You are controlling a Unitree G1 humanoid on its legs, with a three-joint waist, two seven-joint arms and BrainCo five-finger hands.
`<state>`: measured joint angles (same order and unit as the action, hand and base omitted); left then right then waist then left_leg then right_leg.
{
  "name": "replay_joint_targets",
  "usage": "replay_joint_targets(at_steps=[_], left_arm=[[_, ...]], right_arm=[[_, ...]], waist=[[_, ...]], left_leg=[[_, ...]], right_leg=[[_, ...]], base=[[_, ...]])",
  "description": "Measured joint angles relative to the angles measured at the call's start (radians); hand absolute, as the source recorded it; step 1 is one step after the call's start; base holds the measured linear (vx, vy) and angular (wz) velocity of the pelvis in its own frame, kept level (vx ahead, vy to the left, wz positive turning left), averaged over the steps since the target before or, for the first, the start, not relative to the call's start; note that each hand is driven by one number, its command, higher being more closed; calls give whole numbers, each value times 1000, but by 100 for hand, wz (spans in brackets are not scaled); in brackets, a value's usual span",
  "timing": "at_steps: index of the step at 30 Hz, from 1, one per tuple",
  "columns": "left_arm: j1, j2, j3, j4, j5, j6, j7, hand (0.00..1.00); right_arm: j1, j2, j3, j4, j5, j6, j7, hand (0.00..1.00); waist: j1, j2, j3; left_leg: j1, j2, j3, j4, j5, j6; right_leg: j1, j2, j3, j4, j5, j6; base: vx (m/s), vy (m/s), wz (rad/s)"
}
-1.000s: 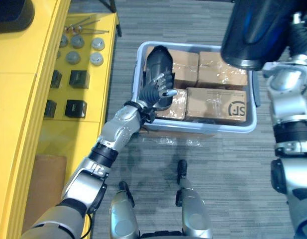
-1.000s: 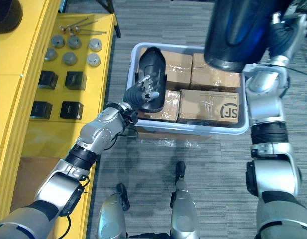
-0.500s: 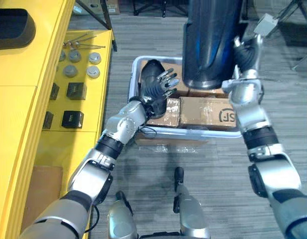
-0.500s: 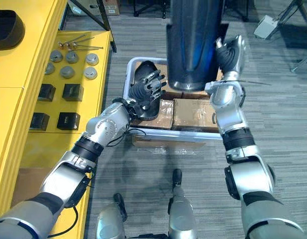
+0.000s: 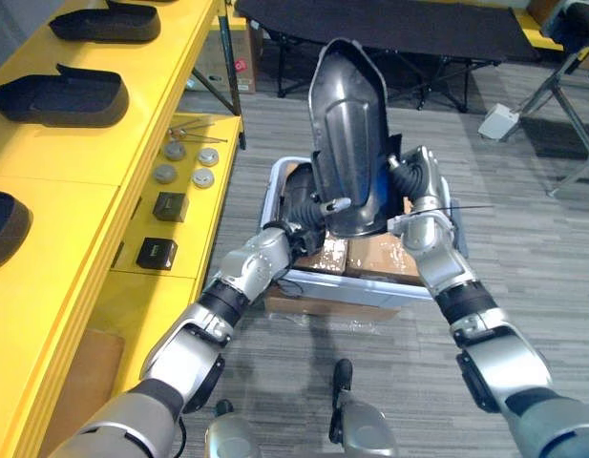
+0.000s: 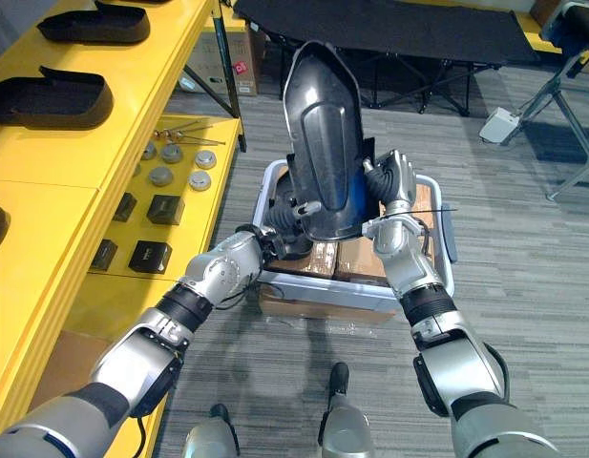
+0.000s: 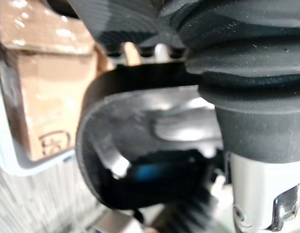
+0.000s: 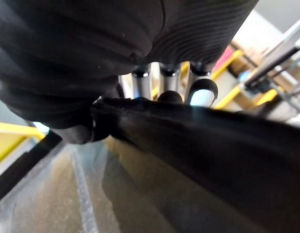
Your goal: Walk over and take plastic housings, then place them on the shelf
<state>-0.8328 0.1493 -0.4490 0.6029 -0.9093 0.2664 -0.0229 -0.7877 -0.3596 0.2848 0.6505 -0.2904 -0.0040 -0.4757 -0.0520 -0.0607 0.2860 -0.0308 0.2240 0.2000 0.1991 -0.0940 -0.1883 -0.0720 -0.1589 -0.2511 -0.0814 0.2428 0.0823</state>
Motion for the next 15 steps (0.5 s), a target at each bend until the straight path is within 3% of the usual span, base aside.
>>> replay_joint_targets(at_steps=[6,9,10,15], left_arm=[[14,-6,-24,17,33,-5,59,0],[28,-15,-24,30,65,-17,107,0],[32,-16,-23,31,66,-23,117,100],[57,-40,12,31,101,-78,191,100]], right_arm=[[23,6,33,0,0,-2,0,100],[61,41,49,0,2,-27,-2,100],[63,44,50,0,1,-28,-2,100],[74,74,51,-11,2,-33,-3,100]], waist=[[12,0,-8],[10,-1,-43],[11,-1,-47],[18,-7,-56]], left_leg=[[31,-1,-1,-71,37,-8],[40,-3,3,-88,41,-8],[43,-4,4,-89,41,-8],[58,-7,2,-91,40,-7]], right_leg=[[4,4,-18,0,4,3],[5,4,-20,1,5,4],[6,3,-20,1,6,4],[23,1,-22,0,6,4]], base=[[22,-4,6],[68,40,0],[54,50,0],[-2,22,1]])
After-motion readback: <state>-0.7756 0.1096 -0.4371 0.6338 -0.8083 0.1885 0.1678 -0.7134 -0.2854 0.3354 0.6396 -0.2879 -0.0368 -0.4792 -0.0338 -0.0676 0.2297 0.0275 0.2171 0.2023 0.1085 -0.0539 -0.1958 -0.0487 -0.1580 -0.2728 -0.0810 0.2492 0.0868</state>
